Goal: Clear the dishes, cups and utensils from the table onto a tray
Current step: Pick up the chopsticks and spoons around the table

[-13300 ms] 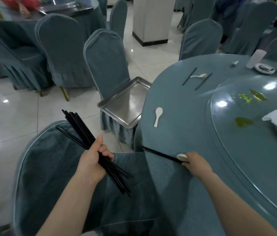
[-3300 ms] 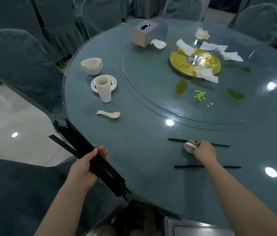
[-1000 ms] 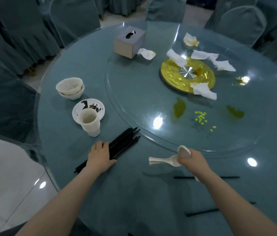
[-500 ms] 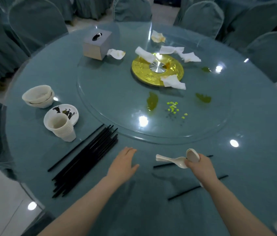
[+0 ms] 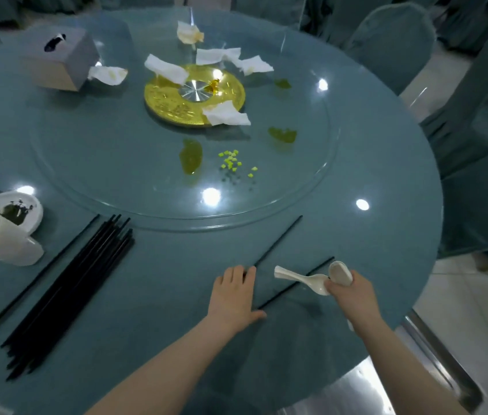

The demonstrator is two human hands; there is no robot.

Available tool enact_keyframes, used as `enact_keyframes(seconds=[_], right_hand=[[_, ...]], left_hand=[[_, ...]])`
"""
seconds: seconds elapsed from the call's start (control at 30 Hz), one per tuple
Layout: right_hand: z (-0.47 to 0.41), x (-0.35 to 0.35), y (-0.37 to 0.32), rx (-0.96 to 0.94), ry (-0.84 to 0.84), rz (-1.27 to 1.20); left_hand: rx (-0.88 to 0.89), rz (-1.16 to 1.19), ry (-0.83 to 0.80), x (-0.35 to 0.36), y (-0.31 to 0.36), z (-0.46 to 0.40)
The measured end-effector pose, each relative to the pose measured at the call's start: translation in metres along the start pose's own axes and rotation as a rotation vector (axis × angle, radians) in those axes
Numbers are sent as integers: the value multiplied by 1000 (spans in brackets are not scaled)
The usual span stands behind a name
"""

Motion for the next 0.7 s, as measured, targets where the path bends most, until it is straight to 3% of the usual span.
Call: enact_keyframes(seconds=[0.17,0.47,0.7], right_hand=[[1,-3,7,11,-2,-25],[11,40,-18,-18,-183,-44],[29,100,-63,-217,-317,99]], left_hand=[[-61,157,61,1,-7,2],[-259,262,140,-7,-94,35],[-499,260,184,-13,-189,91]])
Point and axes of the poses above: each hand's wrist, its own z-axis away from the middle knuckle, its own x-axis out of the palm, y = z × x, the point moved 8 cm from there along -z, towards the middle knuckle, and after that the axes turned 3 degrees about -z, right-handed, at the moved point
